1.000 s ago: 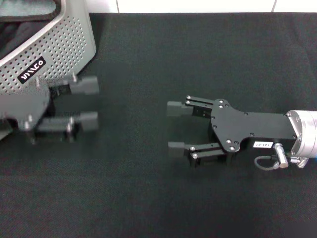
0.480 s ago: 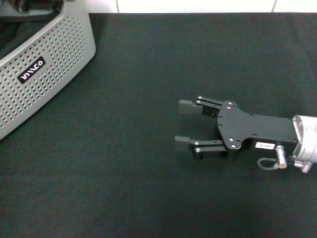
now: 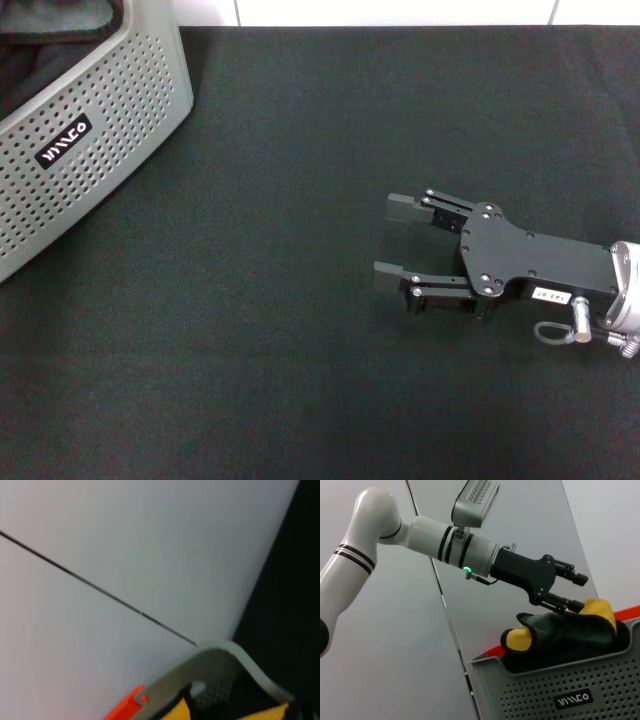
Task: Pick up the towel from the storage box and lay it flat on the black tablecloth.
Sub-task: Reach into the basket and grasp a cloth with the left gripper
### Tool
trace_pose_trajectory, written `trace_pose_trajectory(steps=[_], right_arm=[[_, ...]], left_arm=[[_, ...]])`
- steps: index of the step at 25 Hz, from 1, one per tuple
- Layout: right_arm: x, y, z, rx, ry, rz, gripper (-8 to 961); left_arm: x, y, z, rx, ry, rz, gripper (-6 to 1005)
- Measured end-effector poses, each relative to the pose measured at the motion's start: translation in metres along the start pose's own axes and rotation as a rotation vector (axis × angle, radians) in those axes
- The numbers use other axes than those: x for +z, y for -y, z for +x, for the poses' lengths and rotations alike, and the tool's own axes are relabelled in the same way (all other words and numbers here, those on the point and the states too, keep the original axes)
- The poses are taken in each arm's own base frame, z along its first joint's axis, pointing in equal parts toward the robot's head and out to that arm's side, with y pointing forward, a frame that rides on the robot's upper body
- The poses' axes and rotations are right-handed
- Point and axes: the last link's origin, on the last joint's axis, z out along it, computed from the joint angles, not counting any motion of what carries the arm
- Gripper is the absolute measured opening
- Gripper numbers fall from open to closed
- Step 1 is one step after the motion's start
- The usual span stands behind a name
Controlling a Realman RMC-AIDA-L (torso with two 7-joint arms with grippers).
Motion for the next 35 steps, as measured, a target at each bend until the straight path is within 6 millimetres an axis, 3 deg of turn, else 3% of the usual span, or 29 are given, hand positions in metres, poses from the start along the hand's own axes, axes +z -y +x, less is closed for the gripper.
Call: trace_pose_trajectory(steps=[8, 13, 21, 30, 33, 35], right_arm=[[0.000, 0.000, 0.000, -0.003, -0.002, 0.000, 882], [0.000, 0.000, 0.001, -0.002, -0.005, 0.001, 881], [-0.004, -0.005, 0.008, 0.018, -0.001, 0.015, 881], [-0.005, -0.006, 0.009, 0.024, 0.004, 0.019, 880], [-0.005, -0.006, 0.009, 0.024, 0.004, 0.019, 880], [-0.005, -0.006, 0.010, 0.024, 0.003, 0.020, 880]], left_arm=[[0.007, -0.008, -0.017, 0.006, 0.099, -0.012, 665], [0.013, -0.001, -0.022, -0.012, 0.098, 0.044, 634], [0.016, 0.006, -0.022, -0.035, 0.080, 0.103, 585], [0.019, -0.004, -0.023, -0.013, 0.088, 0.067, 529], [0.019, -0.006, -0.022, -0.014, 0.085, 0.055, 280], [0.018, -0.006, -0.020, -0.018, 0.074, 0.051, 239]])
